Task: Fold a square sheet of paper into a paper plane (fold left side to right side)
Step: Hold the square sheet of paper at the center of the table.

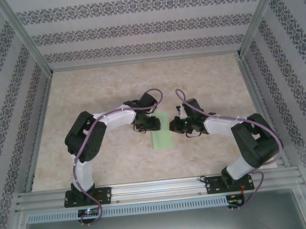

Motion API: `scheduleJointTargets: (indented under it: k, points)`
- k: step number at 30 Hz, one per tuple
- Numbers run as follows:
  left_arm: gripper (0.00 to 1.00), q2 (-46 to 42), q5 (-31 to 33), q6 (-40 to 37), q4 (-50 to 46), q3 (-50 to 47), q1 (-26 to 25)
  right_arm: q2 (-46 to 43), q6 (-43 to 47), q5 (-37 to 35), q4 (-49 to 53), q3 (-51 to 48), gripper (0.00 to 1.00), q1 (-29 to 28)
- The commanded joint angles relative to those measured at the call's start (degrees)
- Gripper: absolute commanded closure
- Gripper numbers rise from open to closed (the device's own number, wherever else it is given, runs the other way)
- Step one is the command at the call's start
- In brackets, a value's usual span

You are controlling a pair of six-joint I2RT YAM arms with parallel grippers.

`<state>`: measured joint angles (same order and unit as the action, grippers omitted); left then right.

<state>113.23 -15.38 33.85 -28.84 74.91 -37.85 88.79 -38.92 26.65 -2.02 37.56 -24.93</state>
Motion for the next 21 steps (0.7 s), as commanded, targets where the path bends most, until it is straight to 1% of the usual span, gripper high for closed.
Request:
scheduleJointTargets:
  k: [1, 11, 21]
  points:
    - [0.47, 5.33, 0.48, 0.17, 1.77, -1.26, -1.71, 1.06, -0.20, 1.11, -0.69, 1.69, 0.99, -0.91]
    - [0.47, 5.33, 0.37, 0.08, 1.77, -1.34, -1.71, 5.44, 0.13, 1.16, 0.60, 3.92, 0.99, -2.23]
    - [0.47, 5.01, 0.45, -0.05, 1.76, -1.26, -1.71, 9.52, 2.75, -1.73, 6.70, 5.69, 1.00, -2.69]
